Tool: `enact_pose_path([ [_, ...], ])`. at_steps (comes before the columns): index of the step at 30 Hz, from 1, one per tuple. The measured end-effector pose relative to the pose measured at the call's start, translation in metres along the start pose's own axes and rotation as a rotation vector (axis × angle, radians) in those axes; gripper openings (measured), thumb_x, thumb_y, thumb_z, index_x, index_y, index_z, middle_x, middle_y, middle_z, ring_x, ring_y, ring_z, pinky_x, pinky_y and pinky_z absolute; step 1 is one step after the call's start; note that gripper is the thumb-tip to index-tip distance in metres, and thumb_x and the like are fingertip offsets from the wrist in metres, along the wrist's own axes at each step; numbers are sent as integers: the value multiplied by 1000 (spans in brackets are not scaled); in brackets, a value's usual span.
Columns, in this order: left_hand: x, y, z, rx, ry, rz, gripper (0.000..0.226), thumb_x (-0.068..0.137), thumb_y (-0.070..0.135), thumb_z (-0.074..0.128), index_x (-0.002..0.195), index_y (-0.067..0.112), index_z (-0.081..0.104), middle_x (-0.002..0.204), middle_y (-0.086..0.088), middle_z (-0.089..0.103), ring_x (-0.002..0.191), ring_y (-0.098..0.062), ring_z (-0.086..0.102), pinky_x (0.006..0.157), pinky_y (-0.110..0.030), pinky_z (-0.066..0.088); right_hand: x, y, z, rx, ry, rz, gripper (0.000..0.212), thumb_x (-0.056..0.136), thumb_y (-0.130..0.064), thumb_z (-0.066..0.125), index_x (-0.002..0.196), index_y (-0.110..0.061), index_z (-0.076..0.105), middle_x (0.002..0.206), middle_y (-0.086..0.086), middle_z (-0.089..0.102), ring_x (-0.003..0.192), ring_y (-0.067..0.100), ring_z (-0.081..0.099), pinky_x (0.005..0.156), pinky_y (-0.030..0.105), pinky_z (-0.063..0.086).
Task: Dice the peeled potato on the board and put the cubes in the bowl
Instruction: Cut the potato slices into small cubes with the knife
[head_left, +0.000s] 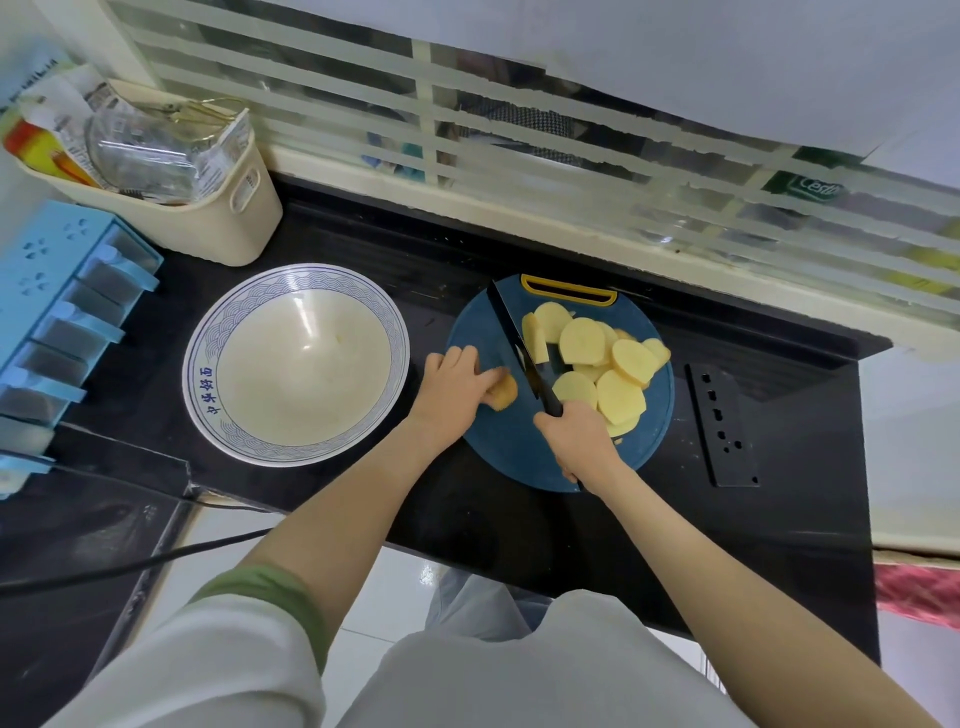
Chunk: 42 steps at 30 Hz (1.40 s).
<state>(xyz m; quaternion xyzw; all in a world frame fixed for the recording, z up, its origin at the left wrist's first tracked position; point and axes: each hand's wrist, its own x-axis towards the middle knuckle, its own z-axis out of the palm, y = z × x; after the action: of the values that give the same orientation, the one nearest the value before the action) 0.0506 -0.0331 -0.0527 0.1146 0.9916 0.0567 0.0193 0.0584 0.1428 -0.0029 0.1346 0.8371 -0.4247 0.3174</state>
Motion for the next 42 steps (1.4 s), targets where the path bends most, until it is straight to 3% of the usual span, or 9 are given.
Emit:
enact_pose_path([
  [3,2,-4,-3,-26,-56,-98,59,85,10,63,138,28,47,102,-7,50,94,-27,47,78,-38,30,1,0,0,-11,-7,4,31,92,-14,50,68,-16,30,57,2,28,47,17,27,44,26,24],
  [6,2,0,-1,-78,-73,-202,49,99,32,42,146,21,32,123,-5,50,112,-25,44,87,-37,27,0,-1,2,-3,-22,16,28,92,-14,49,70,-15,31,57,3,28,46,17,27,43,26,24],
  [8,2,4,0,-121,-64,-219,54,97,42,44,145,18,34,126,-5,50,115,-24,44,90,-39,27,0,-1,4,21,-27,18,28,91,-12,48,70,-16,30,56,3,27,43,17,27,41,25,24],
  [12,3,0,2,-145,-105,-179,54,91,36,53,140,21,38,132,-3,44,119,-23,39,92,-38,26,0,0,11,77,-14,18,30,90,-9,47,68,-17,28,55,3,27,39,16,26,39,23,24],
  [18,9,2,5,-151,-100,-237,50,92,47,52,131,16,46,126,-2,50,119,-21,40,95,-35,24,1,1,21,117,-8,47,27,91,-11,47,70,-16,32,56,4,31,40,15,29,37,21,27],
  [30,10,-3,6,-215,-106,-203,49,94,38,54,136,16,44,129,-3,49,122,-20,39,98,-32,22,7,10,31,29,33,26,28,92,-17,49,68,-14,36,63,5,40,55,20,39,58,35,36],
  [36,9,-1,7,-249,-104,-220,47,93,36,56,134,15,46,127,-4,50,120,-22,39,97,-32,21,14,11,35,-35,24,57,27,91,-15,49,68,-12,36,63,6,39,58,25,41,57,36,37],
  [42,8,0,9,-284,-100,-221,49,93,33,56,137,13,45,127,-5,49,120,-23,38,97,-30,18,21,20,44,-67,46,100,29,95,-15,50,68,-11,37,67,3,42,58,18,43,53,31,37],
])
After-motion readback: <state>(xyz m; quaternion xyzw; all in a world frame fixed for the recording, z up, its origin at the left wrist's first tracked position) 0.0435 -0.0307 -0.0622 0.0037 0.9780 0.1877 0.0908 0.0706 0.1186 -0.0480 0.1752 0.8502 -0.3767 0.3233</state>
